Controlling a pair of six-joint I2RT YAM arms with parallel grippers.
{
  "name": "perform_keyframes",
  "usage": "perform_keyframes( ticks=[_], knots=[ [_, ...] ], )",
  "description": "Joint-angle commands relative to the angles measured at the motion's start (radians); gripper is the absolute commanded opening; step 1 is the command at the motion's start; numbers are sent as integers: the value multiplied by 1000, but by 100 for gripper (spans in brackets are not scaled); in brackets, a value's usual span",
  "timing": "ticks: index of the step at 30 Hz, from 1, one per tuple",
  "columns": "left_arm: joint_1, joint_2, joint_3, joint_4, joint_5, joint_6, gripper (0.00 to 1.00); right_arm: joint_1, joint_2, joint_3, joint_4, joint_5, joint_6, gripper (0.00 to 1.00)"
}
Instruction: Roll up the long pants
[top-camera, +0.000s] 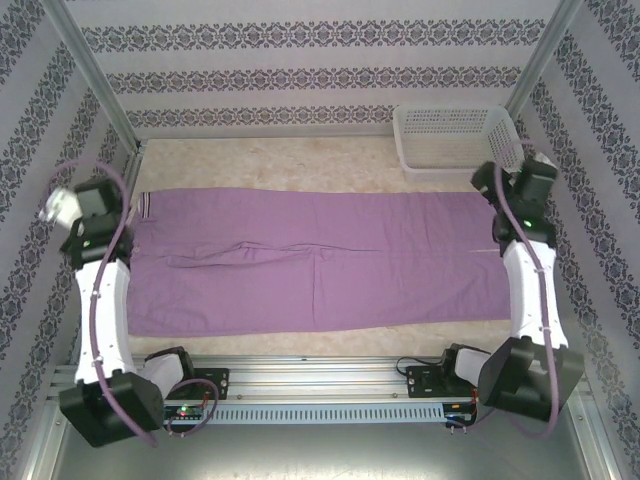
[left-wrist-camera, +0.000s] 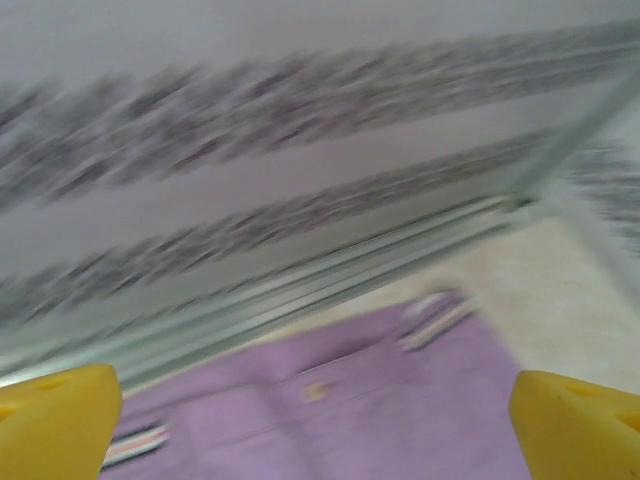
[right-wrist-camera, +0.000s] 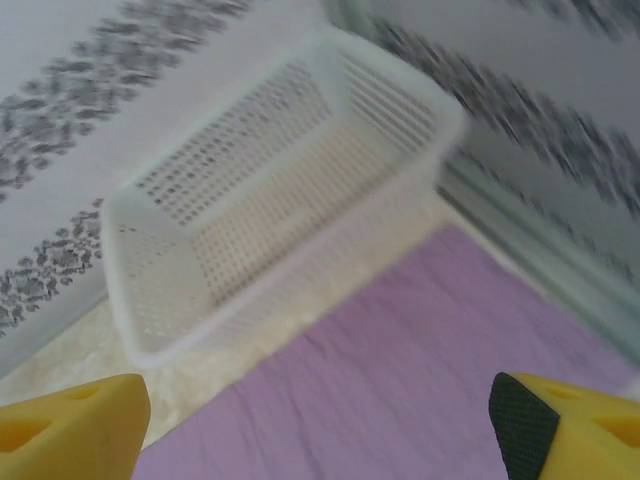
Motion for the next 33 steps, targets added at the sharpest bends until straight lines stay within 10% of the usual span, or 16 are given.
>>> perform_keyframes(
  ticks=[1, 8, 33],
  knots=[
    [154, -36, -165, -290, 178, -139, 100, -117, -39, -127, -198, -228, 184, 90],
    [342, -57, -320, -239, 307, -150, 100, -200, -69, -208, -250, -276, 161, 90],
    [398, 274, -403, 38, 347, -200, 99, -363, -101, -330, -372, -290, 235, 88]
  ],
)
